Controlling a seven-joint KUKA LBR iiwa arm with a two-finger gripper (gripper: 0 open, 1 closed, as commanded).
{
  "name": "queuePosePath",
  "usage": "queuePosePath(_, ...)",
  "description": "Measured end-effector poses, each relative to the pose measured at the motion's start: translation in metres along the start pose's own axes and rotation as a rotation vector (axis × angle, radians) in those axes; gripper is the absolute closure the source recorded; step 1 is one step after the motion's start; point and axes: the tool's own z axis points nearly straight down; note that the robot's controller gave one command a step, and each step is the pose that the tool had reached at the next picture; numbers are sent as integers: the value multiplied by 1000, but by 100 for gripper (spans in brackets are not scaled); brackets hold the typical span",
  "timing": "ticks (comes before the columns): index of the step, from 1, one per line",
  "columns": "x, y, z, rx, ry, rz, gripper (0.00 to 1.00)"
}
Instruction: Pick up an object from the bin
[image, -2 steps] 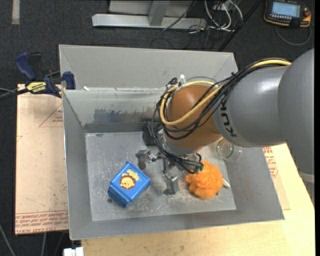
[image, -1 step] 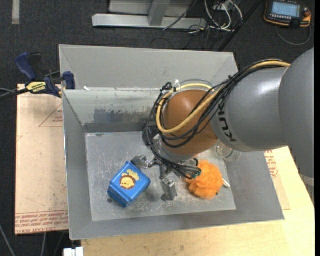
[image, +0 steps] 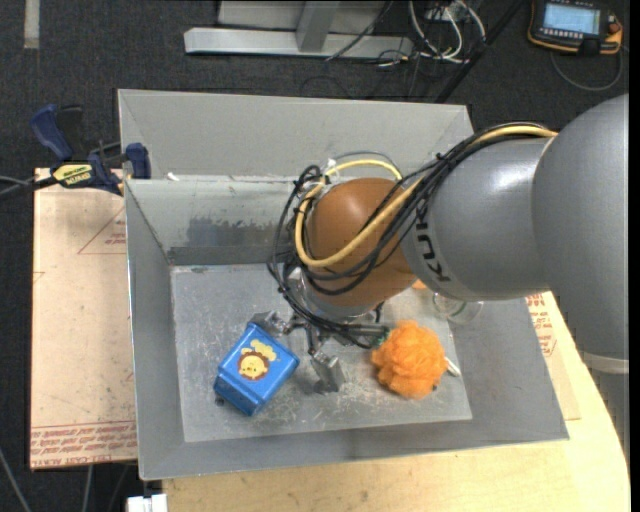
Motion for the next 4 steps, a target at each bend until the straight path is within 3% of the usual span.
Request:
queuePosePath(1, -6, 2, 5, 0, -2, -80, 0)
queuePosePath(2, -17, 5, 10, -1, -2, -287, 0)
queuePosePath(3, -19, 14, 16, 0, -3, -233, 0)
queuePosePath(4, -43, 44, 19, 5, -16, -452, 100)
